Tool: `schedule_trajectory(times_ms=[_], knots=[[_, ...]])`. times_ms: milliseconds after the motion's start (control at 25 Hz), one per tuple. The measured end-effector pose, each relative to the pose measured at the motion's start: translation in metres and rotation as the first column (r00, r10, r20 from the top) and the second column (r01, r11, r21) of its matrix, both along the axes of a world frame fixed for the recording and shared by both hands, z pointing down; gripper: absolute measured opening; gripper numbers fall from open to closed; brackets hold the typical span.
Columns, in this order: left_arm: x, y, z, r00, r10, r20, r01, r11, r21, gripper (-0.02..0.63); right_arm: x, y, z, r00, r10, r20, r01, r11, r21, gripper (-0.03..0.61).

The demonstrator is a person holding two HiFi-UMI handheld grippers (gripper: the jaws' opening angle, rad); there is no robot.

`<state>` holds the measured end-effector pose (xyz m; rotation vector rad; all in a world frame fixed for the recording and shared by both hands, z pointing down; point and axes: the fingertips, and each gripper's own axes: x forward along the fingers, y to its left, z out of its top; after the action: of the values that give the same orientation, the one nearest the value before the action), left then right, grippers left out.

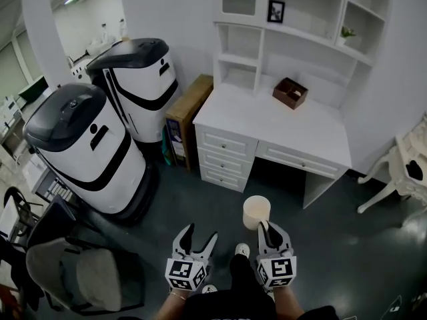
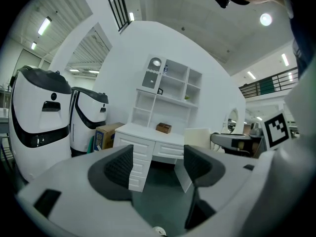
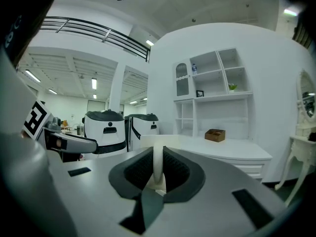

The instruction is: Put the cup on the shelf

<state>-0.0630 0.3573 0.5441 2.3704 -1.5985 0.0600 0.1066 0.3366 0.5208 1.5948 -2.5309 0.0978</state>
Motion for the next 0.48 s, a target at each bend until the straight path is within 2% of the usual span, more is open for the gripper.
schedule_trajectory(times_ms=[480], knots=[[0.037, -0.142, -0.018, 0.992, -0.122, -0.013, 0.122, 0.992, 0.02, 0.304, 0.025, -0.163, -0.016, 0.99, -0.144, -0.012, 0.144, 0.989, 0.023, 0.049]])
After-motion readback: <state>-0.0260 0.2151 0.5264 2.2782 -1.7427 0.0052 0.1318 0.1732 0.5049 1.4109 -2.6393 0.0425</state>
